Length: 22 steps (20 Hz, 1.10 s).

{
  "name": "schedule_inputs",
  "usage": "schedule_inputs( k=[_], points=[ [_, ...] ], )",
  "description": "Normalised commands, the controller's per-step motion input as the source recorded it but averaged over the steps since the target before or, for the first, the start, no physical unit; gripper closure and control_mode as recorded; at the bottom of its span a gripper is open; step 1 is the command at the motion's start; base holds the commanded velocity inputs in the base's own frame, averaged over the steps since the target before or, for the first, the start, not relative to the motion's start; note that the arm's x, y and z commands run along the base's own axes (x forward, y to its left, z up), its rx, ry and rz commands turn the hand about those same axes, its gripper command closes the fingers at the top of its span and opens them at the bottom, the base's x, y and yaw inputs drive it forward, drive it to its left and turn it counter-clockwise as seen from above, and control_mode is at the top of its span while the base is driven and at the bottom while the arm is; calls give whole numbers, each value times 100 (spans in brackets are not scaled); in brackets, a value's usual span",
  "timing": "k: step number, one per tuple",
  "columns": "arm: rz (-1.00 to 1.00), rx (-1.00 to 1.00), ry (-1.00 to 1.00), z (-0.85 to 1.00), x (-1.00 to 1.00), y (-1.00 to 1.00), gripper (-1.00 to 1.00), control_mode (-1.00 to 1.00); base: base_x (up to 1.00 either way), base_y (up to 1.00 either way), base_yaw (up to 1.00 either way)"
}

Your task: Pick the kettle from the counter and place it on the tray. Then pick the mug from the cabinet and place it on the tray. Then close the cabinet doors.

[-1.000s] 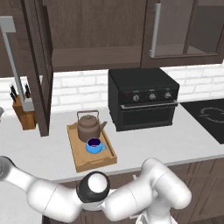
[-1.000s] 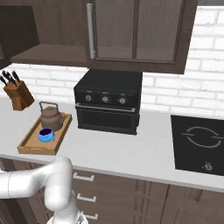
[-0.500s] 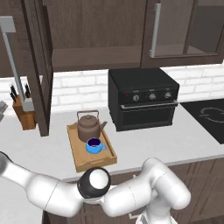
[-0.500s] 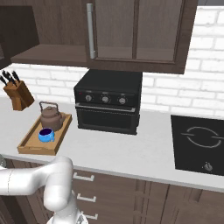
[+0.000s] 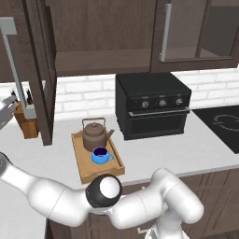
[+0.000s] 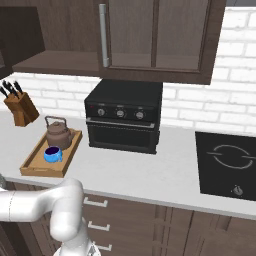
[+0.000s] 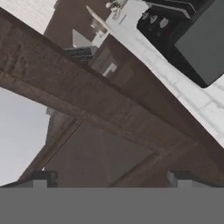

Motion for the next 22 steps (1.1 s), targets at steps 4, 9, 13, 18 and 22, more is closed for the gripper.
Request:
schedule_inputs(
  k=[4, 9, 13, 18, 22],
  points=[
    [0, 0, 8, 18, 1, -68, -100, -100, 0, 0, 0],
    [0, 0, 10, 17, 6, -69, -100, -100, 0, 0, 0],
    [0, 0, 10, 12, 10, -76, -100, -100, 0, 0, 0],
    [0, 0, 5, 12, 6, -78, -100, -100, 0, 0, 0],
    [0, 0, 4, 13, 6, -82, -100, -100, 0, 0, 0]
  ],
)
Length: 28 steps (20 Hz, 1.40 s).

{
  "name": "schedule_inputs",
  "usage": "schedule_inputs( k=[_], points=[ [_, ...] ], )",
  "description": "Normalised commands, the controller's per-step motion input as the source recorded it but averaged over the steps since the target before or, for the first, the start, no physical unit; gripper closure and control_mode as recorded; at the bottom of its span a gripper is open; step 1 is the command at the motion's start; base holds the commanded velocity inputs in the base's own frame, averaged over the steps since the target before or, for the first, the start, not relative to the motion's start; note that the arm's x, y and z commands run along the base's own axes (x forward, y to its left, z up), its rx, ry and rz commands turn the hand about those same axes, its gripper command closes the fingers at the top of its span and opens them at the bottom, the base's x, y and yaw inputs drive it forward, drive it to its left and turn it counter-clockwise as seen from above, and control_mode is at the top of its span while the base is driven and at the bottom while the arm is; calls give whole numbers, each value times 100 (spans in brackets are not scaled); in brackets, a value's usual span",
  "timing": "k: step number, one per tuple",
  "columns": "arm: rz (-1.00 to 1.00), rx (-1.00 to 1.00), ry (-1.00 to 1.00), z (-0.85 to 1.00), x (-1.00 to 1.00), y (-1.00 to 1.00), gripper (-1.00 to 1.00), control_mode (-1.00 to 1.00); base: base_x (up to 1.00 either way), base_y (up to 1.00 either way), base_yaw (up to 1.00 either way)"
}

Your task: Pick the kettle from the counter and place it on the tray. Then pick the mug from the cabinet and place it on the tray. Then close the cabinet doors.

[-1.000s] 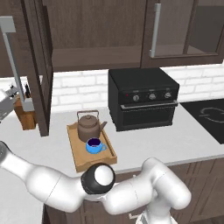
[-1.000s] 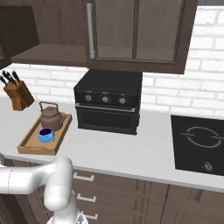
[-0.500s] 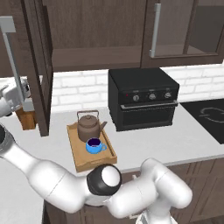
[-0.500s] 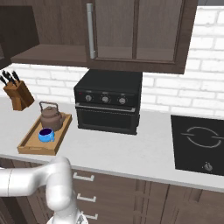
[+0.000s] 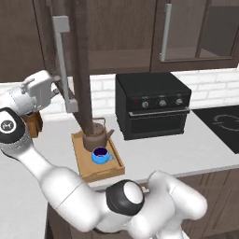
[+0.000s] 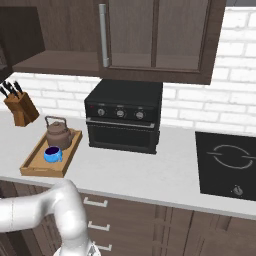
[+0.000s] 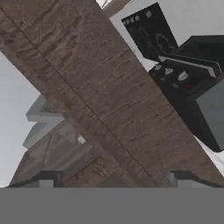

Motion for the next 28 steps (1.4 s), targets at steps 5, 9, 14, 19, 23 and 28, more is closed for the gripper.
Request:
schedule_inputs(
  k=[5, 9, 14, 19, 23, 28],
  points=[
    [0, 0, 6, 9, 15, -86, -100, -100, 0, 0, 0],
    [0, 2, 7, 3, 26, -87, -100, -100, 0, 0, 0],
    [5, 6, 5, 2, 40, -93, -100, -100, 0, 0, 0],
    [13, 6, 4, 7, 49, -87, -100, -100, 0, 0, 0],
    [22, 7, 2, 6, 57, -84, -100, -100, 0, 0, 0],
    [29, 8, 0, 1, 60, -83, -100, -100, 0, 0, 0]
  ],
)
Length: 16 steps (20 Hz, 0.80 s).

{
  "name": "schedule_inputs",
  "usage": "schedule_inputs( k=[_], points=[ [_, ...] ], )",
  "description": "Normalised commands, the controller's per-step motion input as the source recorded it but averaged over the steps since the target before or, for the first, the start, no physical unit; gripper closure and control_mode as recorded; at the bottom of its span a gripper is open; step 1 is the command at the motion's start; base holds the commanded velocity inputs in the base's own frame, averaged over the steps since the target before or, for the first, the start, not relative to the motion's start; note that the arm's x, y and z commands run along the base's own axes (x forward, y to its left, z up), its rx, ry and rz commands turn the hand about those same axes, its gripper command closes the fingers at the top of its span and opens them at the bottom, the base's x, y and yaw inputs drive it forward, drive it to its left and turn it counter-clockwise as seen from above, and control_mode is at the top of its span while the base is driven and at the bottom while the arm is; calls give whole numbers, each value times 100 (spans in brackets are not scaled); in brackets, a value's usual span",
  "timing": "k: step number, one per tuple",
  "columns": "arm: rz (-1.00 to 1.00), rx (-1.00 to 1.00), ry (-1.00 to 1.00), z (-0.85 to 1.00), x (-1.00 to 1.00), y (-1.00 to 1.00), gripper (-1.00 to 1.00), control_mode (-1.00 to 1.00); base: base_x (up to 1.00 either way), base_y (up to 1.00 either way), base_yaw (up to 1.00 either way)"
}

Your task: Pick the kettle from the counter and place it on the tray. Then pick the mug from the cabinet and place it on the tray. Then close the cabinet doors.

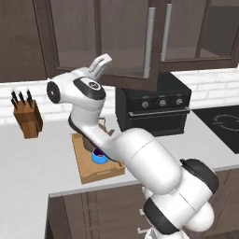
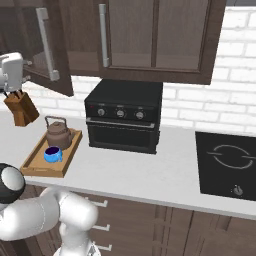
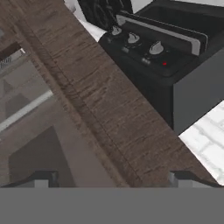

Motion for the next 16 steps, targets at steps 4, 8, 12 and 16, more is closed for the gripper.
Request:
schedule_inputs(
  k=[4, 8, 12, 16],
  points=[
    [30, 7, 0, 1, 63, -78, -100, -100, 0, 0, 0],
    [29, 7, 0, 0, 71, -67, -100, -100, 0, 0, 0],
    [27, 7, 0, 0, 78, -57, -100, -100, 0, 0, 0],
    [26, 7, 0, 0, 83, -52, -100, -100, 0, 0, 0]
  ],
)
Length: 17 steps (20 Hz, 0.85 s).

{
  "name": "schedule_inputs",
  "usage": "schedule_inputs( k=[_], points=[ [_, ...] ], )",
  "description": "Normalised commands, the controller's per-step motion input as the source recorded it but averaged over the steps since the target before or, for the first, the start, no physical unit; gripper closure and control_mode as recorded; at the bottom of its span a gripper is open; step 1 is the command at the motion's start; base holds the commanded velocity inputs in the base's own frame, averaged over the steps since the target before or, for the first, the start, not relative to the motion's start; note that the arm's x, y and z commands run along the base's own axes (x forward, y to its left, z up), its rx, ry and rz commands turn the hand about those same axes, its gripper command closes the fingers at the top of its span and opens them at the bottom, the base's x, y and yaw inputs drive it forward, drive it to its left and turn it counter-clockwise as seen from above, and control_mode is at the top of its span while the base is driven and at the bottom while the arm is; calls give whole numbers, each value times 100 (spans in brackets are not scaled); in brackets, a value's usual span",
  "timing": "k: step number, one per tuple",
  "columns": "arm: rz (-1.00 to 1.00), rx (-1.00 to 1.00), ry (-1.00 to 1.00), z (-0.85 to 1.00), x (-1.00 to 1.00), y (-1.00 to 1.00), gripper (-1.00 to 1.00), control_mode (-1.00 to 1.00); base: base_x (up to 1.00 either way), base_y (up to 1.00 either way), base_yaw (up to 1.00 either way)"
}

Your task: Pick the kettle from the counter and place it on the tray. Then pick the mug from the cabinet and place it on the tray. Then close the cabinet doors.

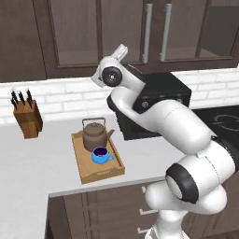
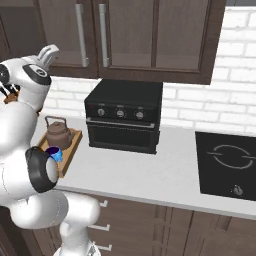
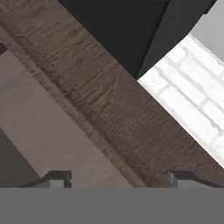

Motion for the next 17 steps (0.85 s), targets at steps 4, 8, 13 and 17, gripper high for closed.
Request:
schedule_inputs(
  k=[4, 8, 13, 17],
  points=[
    [23, 6, 4, 0, 80, -43, -100, -100, 0, 0, 0],
    [20, 3, 10, -9, 78, -33, -100, -100, 0, 0, 0],
    [15, 2, 15, -16, 55, -23, -100, -100, 0, 0, 0],
    [3, 0, 22, -9, 35, -2, -100, -100, 0, 0, 0]
  ],
)
